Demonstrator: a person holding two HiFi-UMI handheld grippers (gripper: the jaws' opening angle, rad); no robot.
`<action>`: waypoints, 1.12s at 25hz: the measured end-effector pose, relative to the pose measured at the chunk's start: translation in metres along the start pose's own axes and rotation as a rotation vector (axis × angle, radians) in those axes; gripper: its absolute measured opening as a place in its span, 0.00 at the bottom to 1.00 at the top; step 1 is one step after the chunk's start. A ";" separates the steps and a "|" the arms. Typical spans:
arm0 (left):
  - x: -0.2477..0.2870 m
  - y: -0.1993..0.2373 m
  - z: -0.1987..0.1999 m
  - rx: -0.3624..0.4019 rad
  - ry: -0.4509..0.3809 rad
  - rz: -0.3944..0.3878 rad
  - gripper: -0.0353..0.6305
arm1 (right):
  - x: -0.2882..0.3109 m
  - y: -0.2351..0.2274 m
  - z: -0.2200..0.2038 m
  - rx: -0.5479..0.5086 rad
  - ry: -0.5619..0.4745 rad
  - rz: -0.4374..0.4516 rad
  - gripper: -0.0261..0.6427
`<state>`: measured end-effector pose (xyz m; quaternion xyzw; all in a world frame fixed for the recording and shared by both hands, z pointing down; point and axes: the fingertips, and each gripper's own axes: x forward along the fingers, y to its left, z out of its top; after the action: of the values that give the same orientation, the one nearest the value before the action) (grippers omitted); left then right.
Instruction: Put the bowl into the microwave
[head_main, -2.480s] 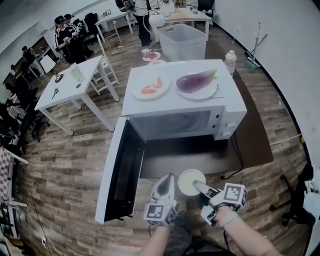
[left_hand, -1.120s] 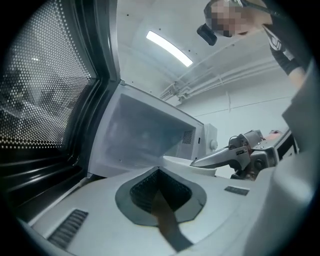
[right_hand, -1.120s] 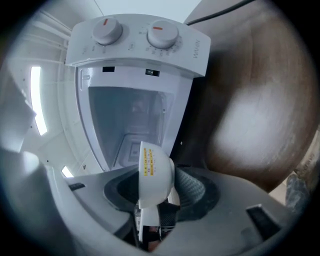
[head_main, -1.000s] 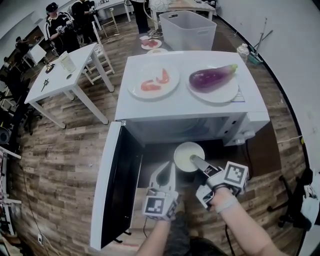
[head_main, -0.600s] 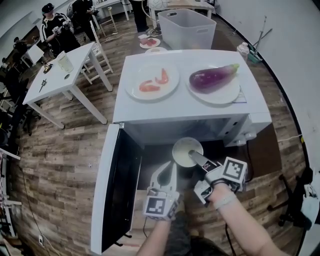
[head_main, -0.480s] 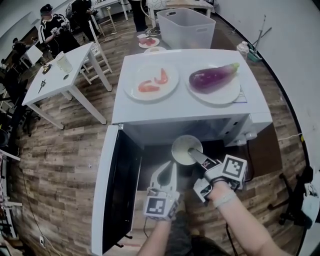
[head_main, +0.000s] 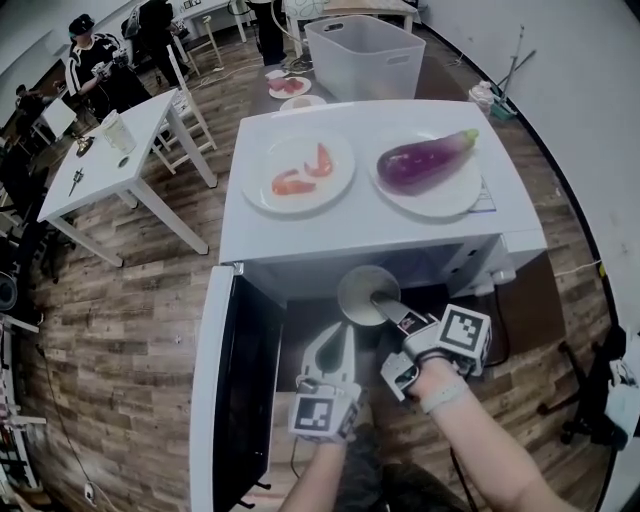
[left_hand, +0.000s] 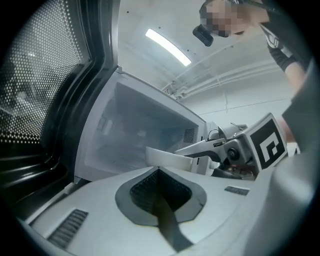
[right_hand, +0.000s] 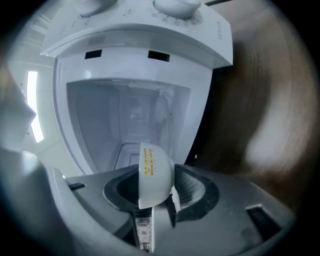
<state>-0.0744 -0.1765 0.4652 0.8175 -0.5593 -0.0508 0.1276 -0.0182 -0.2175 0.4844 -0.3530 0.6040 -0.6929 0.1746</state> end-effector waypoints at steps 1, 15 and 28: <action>0.000 0.000 -0.001 0.009 0.001 -0.005 0.06 | 0.000 0.000 0.000 0.002 -0.006 -0.001 0.30; 0.012 0.010 -0.002 0.005 0.035 0.019 0.06 | 0.017 0.002 0.004 -0.016 -0.056 -0.013 0.30; 0.022 0.014 0.005 -0.017 0.014 0.039 0.06 | 0.029 0.005 0.010 -0.014 -0.061 0.004 0.30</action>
<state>-0.0805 -0.2022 0.4653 0.8056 -0.5739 -0.0476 0.1395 -0.0327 -0.2452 0.4878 -0.3741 0.6038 -0.6772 0.1918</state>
